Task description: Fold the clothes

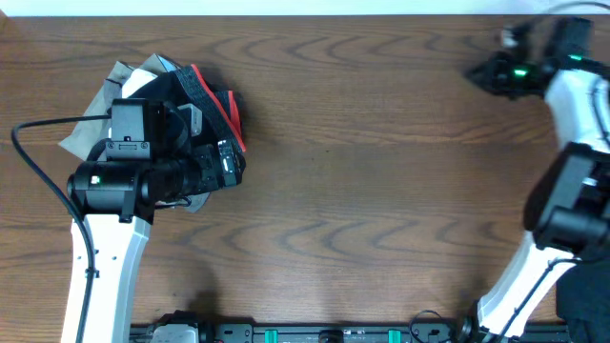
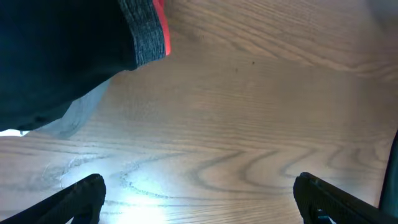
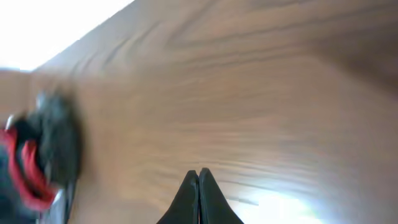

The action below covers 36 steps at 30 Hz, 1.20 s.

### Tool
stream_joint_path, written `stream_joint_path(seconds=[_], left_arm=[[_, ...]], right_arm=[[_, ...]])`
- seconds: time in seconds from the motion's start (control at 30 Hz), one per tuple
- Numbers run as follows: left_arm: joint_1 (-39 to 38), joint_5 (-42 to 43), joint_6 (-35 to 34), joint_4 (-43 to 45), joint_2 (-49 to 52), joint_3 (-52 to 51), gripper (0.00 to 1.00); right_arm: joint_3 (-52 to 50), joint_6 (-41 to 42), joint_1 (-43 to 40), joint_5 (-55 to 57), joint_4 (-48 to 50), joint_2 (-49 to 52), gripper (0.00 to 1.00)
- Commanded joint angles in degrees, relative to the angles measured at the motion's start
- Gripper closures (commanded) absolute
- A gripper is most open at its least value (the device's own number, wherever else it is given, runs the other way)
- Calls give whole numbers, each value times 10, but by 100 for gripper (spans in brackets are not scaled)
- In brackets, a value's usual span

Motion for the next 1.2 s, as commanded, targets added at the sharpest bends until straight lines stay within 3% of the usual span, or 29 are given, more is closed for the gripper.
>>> stream_joint_path(seconds=[0.0,0.3,0.77,1.0,1.07,1.17], left_arm=[[0,7,12,0,-1,10,2],[0,7,27,0,-1,10,2],[0,7,27,0,-1,10,2],[0,7,27,0,-1,10,2],[0,7,27,0,-1,10,2],[0,8,27,0,-1,10,2]], right_arm=[[6,-44,80,-12,2,-12,99],[7,-61,248,101,5,-12,99],[17,-54,248,96,11,-18,93],[17,-54,250,96,13,-18,79],[17,-54,250,96,14,-18,68],[17,-54,248,96,13,-18,60]])
